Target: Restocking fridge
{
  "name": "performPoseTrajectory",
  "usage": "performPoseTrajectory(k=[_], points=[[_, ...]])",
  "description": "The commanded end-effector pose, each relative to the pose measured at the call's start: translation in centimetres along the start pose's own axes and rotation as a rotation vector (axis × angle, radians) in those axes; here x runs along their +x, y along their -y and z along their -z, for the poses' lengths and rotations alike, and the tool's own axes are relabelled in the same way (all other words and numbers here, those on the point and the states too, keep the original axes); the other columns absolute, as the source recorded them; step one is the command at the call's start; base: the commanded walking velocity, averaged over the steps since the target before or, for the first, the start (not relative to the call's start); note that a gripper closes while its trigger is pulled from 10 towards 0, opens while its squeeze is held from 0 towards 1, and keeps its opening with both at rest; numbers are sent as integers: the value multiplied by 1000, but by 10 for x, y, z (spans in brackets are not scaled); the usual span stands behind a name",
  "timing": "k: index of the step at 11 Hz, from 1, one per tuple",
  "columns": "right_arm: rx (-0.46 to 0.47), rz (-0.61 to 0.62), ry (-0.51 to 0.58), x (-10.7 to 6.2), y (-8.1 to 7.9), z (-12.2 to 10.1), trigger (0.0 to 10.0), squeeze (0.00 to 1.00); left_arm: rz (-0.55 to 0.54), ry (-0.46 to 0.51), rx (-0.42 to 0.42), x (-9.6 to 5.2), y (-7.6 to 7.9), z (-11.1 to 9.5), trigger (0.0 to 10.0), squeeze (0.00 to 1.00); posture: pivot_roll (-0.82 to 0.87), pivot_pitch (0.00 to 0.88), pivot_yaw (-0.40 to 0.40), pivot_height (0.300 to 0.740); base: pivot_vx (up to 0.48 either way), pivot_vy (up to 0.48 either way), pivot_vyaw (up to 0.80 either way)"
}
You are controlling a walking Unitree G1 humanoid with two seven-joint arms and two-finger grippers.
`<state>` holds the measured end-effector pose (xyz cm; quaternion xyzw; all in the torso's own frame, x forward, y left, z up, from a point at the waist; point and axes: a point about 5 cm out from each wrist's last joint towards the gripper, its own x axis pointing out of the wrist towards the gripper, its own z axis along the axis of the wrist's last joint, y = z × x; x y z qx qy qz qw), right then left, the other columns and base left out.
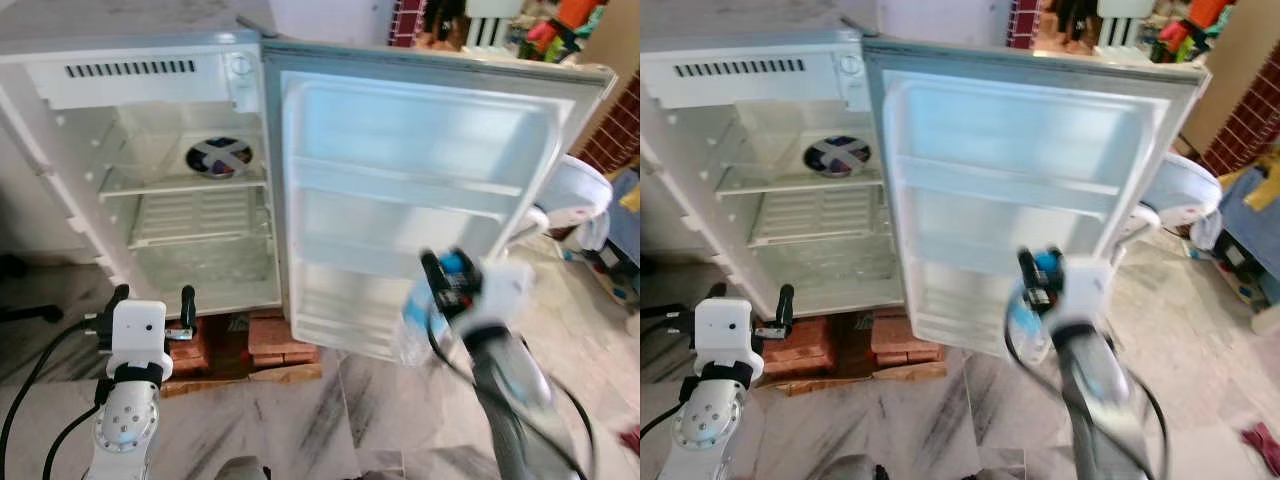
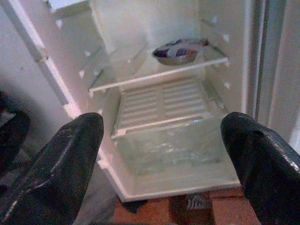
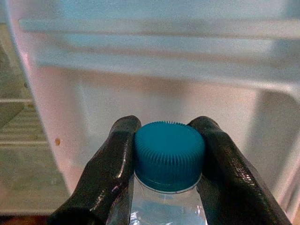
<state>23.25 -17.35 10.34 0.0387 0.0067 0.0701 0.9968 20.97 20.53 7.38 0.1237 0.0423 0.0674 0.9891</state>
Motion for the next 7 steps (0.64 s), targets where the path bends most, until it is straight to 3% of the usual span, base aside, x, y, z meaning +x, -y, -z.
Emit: performPoseTrajectory(k=[1, 2, 4, 6, 7], points=[[-1, 0, 20, -3, 1, -7, 10000, 0, 6, 5, -4, 1, 0, -3, 10000, 0, 67, 0, -8, 740, 0, 0, 0], [-11, -15, 12, -7, 0, -6, 10000, 0, 33, 3, -14, 2, 2, -4, 10000, 0, 62, 0, -6, 740, 0, 0, 0], [-12, -4, 30, 1, 3, -13, 10000, 0, 60, 7, -34, 2, 3, -6, 10000, 0, 60, 0, -5, 740, 0, 0, 0], [-10, -53, 31, 3, -6, -14, 10000, 0, 72, 0, -45, -2, 4, -5, 10000, 0, 69, 0, -15, 740, 302, 0, 0], [-23, -80, 27, 2, -11, -13, 10000, 0, 74, -2, -44, -3, 4, -4, 10000, 0, 70, 0, -17, 740, 345, 0, 781]])
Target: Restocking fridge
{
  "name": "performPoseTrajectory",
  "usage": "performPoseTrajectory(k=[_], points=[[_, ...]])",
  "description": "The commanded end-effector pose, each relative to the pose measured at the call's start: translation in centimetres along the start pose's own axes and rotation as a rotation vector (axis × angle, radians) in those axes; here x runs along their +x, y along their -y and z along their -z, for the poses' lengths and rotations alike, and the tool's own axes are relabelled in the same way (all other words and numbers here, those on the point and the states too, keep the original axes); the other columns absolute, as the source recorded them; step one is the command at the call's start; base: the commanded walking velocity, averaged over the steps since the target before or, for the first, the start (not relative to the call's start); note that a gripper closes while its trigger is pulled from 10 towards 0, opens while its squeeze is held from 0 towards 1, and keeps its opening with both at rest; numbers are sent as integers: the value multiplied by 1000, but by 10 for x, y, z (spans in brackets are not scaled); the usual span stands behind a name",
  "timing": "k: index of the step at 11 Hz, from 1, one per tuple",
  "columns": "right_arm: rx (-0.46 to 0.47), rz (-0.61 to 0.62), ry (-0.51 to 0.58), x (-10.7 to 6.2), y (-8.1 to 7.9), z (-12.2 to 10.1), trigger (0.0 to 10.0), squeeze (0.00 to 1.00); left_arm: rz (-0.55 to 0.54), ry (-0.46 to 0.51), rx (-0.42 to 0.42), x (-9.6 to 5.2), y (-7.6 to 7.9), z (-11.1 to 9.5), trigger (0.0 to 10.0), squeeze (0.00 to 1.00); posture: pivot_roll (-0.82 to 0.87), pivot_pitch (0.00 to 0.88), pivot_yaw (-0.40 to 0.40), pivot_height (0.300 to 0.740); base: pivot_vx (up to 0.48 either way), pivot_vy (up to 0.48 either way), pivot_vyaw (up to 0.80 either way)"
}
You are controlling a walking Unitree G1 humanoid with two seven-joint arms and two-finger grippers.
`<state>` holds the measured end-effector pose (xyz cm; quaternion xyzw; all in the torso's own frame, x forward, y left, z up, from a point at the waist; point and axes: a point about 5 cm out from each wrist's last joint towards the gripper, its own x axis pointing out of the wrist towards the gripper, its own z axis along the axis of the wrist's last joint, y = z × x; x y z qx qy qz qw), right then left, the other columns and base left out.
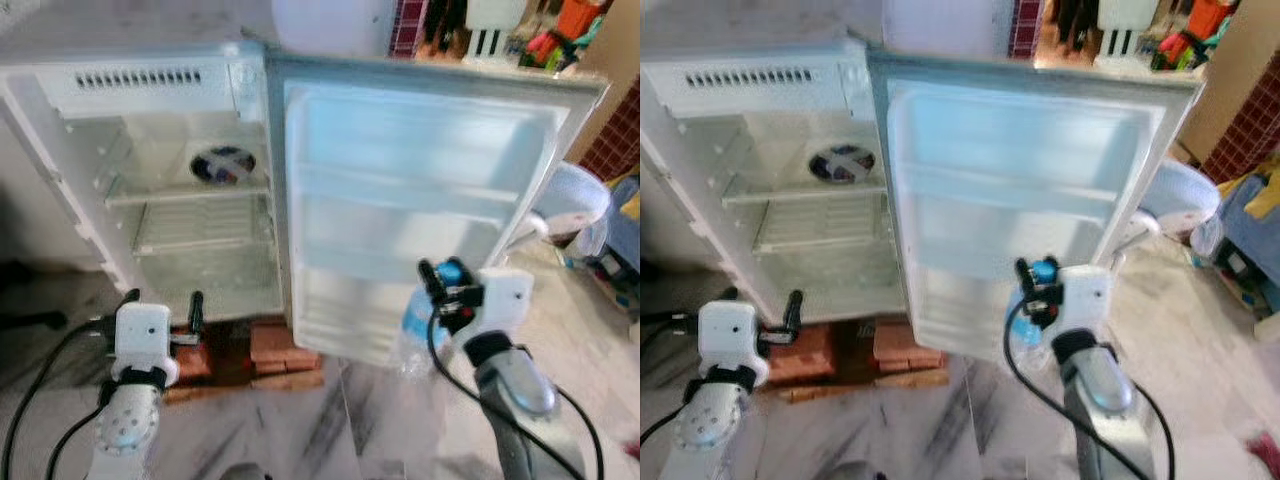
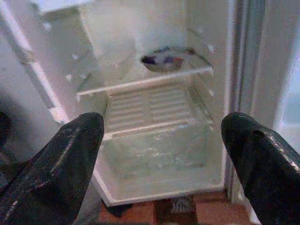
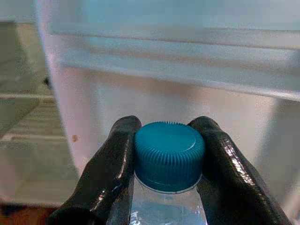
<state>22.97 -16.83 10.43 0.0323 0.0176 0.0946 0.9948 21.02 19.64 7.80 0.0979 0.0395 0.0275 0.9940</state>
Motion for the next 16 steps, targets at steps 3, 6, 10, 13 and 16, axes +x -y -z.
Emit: performPoseTrajectory(k=[3, 6, 10, 13, 16], points=[[-9, -26, 48, 4, -3, -13, 10000, 0, 20, -30, -20, -6, 3, 3, 10000, 0, 64, 5, -16, 740, 336, 125, 256], [-18, -17, 50, 7, 0, -14, 10000, 0, 29, -25, -21, -6, 4, 2, 10000, 0, 66, 9, -19, 740, 319, 352, 0], [-30, -13, 48, 9, 3, -13, 10000, 0, 40, -31, -27, -8, 7, 3, 10000, 0, 68, 11, -20, 740, 0, 0, 0], [-28, -11, 48, 10, 2, -13, 10000, 0, 53, -31, -18, -9, 9, 2, 10000, 0, 70, 17, -18, 740, 0, 0, 0], [-18, -18, 40, 10, 1, -11, 10000, 0, 56, -34, -13, -10, 10, 2, 10000, 0, 71, 23, -18, 703, 0, 0, 0]])
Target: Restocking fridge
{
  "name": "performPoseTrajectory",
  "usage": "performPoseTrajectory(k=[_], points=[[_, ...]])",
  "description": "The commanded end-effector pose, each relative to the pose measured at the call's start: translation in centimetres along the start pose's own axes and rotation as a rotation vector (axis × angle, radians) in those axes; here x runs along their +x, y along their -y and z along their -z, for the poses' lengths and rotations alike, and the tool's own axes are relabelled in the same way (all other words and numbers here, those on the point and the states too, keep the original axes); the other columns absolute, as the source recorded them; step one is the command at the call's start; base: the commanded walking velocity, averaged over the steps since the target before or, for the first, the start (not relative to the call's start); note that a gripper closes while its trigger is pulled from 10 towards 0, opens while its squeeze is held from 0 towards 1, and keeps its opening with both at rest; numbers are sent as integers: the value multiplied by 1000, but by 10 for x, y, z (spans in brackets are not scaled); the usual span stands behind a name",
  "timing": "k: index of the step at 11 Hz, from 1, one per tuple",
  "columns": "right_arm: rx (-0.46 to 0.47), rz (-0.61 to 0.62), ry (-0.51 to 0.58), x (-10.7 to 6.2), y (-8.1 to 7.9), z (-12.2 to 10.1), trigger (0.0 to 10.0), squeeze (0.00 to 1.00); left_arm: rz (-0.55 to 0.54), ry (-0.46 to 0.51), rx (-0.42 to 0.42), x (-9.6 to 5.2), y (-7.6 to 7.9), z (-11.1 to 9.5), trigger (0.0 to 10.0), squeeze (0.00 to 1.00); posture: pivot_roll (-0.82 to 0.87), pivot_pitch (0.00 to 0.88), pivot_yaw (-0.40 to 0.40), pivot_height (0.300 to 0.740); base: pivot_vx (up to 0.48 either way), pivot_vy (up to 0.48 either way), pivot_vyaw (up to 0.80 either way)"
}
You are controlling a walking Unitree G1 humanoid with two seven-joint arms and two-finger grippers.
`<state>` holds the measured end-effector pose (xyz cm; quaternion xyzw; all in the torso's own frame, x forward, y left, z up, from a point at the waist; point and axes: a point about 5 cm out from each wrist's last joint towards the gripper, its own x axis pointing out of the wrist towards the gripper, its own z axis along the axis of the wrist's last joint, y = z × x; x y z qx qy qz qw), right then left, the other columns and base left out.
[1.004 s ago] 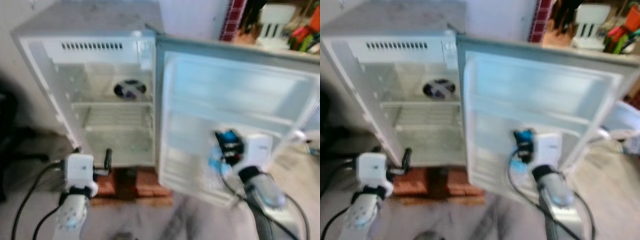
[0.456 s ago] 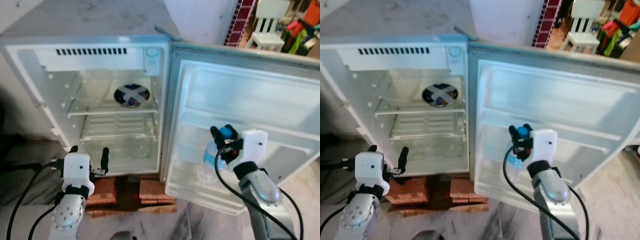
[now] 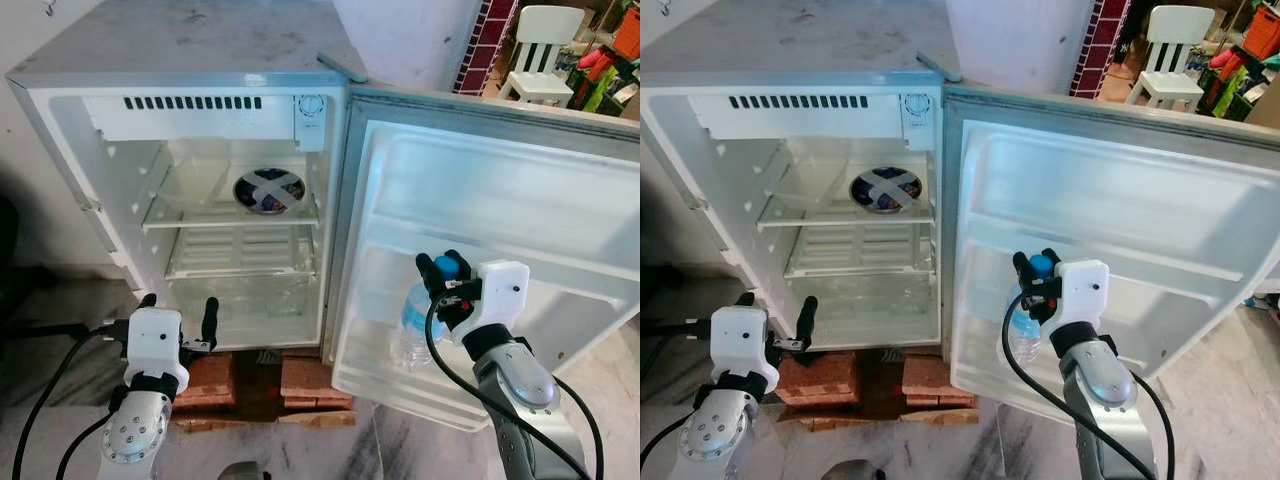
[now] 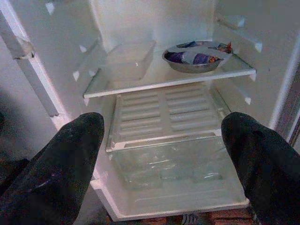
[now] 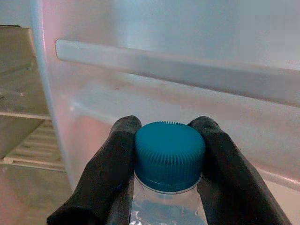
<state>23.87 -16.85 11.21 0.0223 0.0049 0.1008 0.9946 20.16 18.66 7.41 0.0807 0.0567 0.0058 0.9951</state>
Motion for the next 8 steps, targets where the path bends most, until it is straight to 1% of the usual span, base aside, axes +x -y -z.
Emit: performPoseTrajectory(k=[1, 3, 5, 8], points=[[4, -6, 17, 1, -1, -3, 10000, 0, 9, -4, 20, -2, 0, -1, 10000, 0, 72, 24, -19, 688, 0, 0, 0], [1, -10, 15, 1, -1, -3, 10000, 0, 9, -5, 18, -3, 1, -1, 10000, 0, 71, 30, -20, 653, 0, 0, 0], [-11, -10, 9, 3, 0, -3, 10000, 0, 11, -1, 20, -3, 1, -3, 10000, 0, 73, 39, -23, 648, 0, 0, 0], [-39, -3, 8, 13, 4, -7, 10000, 0, 2, -4, 5, -2, 0, -6, 10000, 0, 82, 59, -29, 648, 0, 0, 0]])
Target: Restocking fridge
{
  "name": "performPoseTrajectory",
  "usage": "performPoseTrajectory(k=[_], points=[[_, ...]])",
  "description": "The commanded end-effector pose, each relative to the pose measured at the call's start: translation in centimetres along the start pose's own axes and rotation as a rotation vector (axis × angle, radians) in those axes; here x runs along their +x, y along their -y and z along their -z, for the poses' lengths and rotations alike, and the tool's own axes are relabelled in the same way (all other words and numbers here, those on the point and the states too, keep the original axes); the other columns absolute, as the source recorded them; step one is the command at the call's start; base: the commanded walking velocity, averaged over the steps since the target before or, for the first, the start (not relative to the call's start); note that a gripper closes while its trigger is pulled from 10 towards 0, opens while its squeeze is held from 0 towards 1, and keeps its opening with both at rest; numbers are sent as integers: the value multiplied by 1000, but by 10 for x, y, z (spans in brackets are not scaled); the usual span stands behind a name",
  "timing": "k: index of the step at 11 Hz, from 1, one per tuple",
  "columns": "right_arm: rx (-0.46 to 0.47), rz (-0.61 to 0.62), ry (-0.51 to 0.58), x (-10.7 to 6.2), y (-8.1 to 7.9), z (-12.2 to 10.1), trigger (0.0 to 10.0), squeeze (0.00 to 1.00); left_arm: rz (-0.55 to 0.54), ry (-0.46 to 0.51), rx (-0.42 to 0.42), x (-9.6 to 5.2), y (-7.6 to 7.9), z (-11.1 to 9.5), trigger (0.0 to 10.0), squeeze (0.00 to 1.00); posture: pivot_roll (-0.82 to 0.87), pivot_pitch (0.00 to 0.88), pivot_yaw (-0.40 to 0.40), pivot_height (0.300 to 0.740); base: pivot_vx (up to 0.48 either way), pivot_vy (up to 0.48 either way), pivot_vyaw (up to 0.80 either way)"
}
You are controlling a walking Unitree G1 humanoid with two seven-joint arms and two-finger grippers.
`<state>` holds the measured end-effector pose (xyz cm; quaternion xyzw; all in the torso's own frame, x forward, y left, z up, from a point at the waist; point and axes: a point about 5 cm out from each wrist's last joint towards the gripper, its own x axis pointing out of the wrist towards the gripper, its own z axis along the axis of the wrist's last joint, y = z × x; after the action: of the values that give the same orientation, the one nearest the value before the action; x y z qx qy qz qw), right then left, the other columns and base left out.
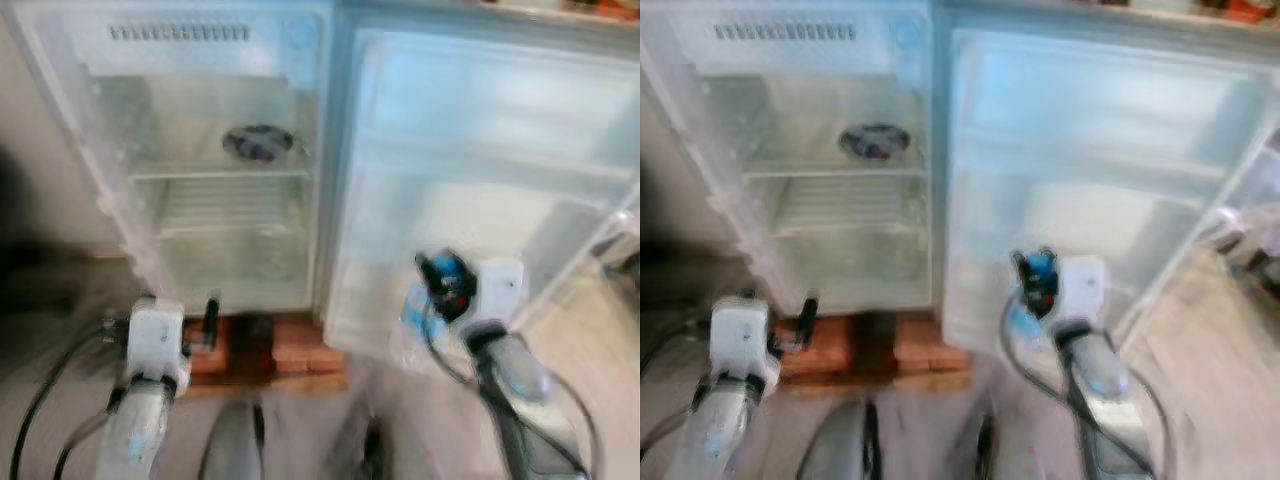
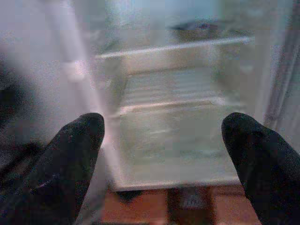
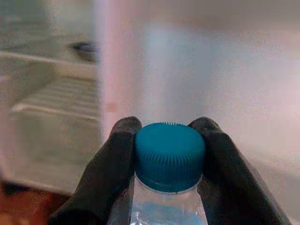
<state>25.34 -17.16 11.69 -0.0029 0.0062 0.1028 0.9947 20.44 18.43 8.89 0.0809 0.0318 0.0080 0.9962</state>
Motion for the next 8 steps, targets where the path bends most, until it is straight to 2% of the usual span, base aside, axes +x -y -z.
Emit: performPoseTrajectory(k=[1, 2, 3, 6, 8], points=[[7, 13, 2, 2, 0, -2, 10000, 0, 2, -53, 4, -3, -1, 9, 10000, 0, 82, 59, -29, 648, 0, 0, 0], [-136, 32, 23, 10, -1, -6, 10000, 0, 33, -54, 11, -3, 3, 9, 10000, 0, 83, 59, -27, 648, 0, 0, 0], [-142, 27, 34, 14, -2, -7, 10000, 0, 59, -43, 13, -2, 7, 7, 10000, 0, 86, 58, -28, 648, 0, 0, 0], [-23, -20, 131, 19, -10, -16, 10000, 0, 50, -39, 15, 2, 7, 5, 10000, 0, 88, 49, -25, 648, 0, 0, 0], [-11, -15, 145, 21, -9, -18, 10000, 0, 34, -43, 22, 3, 3, 7, 10000, 0, 93, 48, -23, 648, 0, 0, 0]])
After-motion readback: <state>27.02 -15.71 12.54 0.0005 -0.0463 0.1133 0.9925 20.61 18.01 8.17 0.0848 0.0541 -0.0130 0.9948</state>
